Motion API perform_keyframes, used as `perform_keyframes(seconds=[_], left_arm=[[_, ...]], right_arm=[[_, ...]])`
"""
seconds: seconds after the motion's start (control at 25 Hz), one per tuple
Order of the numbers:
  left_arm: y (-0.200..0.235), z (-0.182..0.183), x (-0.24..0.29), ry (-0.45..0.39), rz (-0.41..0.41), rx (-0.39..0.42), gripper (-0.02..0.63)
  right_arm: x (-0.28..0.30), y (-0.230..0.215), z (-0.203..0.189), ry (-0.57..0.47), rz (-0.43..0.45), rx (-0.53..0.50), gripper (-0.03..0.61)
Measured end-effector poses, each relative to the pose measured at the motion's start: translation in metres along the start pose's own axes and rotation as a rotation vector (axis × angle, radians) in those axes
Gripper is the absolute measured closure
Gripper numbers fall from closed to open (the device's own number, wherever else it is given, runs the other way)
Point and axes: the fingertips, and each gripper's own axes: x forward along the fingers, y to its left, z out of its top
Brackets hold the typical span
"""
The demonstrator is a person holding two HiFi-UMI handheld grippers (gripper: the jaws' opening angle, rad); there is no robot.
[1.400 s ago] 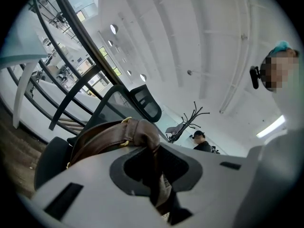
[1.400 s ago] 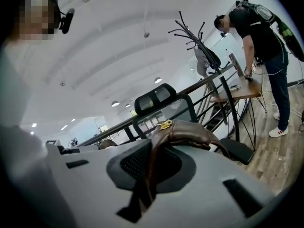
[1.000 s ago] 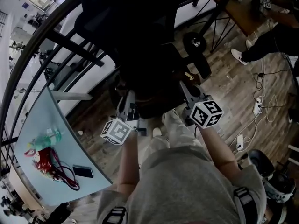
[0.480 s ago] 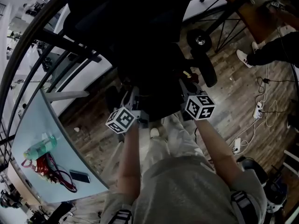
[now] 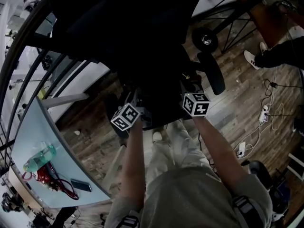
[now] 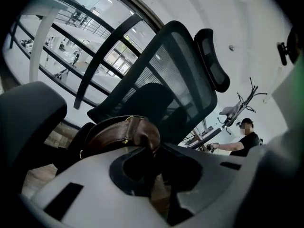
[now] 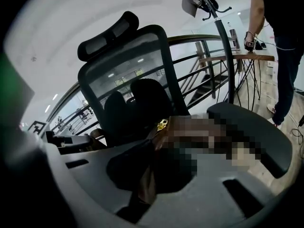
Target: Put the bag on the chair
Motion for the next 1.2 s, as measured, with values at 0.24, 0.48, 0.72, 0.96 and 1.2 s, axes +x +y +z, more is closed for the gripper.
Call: perform_keyframes(seconds=[0.24, 0.48, 0.72, 0.96, 1.2], left_arm=[[0.014, -0.011, 0.026, 0.014, 0.008, 0.017, 0.572], [0.007, -0.02, 0.044, 0.022, 0.005, 0.038, 0.566], [0.007, -0.021, 0.046, 0.025, 0.018, 0.043, 0.564], [0.005, -0.023, 0.036, 0.035, -0.023, 0.017, 0.475], [-0.005, -0.023, 0.024, 0.036, -0.057, 0.02, 0.298]], right_arm=[[0.028, -0.019, -0.016, 0.037, -0.05, -0.017, 0.558], [0.038, -0.035, -0.024, 0.063, -0.064, -0.024, 0.558], [0.044, -0.033, -0.029, 0.084, -0.041, -0.018, 0.558], [0.042, -0.027, -0.035, 0.12, -0.022, -0.005, 0.409], [0.026, -0.031, -0.027, 0.08, -0.094, 0.001, 0.322]])
